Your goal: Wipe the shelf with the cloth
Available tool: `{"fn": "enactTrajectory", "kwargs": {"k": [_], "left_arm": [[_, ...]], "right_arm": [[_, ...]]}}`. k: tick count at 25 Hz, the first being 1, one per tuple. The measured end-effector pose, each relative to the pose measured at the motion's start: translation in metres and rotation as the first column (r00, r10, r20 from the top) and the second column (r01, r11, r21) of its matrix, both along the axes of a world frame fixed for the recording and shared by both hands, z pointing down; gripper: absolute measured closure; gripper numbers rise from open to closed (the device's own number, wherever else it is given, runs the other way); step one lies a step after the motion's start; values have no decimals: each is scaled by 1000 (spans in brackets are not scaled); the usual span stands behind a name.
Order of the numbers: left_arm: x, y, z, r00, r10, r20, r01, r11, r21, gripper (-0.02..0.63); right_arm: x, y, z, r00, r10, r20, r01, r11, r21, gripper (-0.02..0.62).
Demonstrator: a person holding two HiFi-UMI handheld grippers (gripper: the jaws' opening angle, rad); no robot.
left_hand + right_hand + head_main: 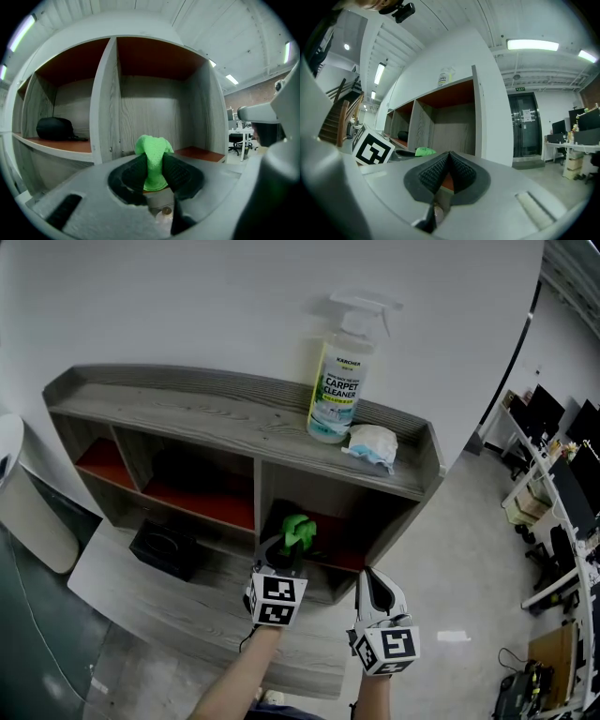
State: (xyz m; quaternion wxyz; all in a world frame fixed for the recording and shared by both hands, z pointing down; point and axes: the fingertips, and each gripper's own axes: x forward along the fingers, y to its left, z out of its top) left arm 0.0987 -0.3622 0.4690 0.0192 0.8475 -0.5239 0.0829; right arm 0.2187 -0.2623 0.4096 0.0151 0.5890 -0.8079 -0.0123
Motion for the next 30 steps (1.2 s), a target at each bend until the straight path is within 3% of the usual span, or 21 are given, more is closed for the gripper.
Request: {"fn": "enactTrajectory", "kwargs": {"k": [12,22,30], "left_arm": [[52,10,5,991,130,-10,-130,990,-44,520],[132,32,5,957,290,-21,-291,954,-70,520],[148,44,-9,934,353,-45,-355,933,-51,520]], "right_arm": [[11,10,3,999,33,4,-33,999,-13,586],[37,16,4,997,81,2,-81,996,-21,586],[48,20,3,995,104,4,-104,994,-20,586]]}}
